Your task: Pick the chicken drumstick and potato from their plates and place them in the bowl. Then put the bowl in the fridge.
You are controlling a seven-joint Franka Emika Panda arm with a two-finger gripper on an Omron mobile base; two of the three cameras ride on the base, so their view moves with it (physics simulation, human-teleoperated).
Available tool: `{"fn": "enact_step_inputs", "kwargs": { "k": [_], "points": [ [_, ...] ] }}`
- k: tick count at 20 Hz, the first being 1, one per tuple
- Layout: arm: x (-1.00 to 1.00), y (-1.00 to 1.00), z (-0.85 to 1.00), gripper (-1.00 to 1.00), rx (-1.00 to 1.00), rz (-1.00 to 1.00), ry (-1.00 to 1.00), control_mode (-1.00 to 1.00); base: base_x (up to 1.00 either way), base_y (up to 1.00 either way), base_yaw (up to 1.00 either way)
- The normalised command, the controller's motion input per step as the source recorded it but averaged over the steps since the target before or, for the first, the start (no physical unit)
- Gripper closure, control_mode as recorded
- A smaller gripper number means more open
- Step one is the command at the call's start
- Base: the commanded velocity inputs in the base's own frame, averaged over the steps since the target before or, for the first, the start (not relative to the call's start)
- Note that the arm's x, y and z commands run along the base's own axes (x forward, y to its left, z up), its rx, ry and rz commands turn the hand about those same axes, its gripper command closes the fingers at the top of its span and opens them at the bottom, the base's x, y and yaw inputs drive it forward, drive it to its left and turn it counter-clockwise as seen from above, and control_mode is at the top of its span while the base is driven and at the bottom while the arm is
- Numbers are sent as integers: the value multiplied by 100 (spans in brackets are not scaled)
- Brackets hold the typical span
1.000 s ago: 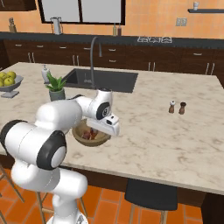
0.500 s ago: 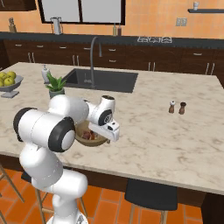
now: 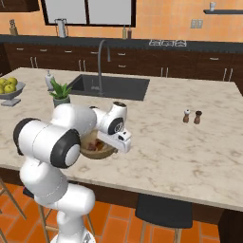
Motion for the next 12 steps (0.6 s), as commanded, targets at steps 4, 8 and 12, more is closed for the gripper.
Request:
{"fn": "enact_step_inputs", "kwargs": {
  "k": [4,8,12],
  "points": [
    [-78,-8,100,100,11,0,-28,-100,0,0,0],
    [-71,-8,98,100,12,-6,-34,-100,0,0,0],
    [-25,0,67,100,1,-19,-26,-100,0,0,0]
  ]
}}
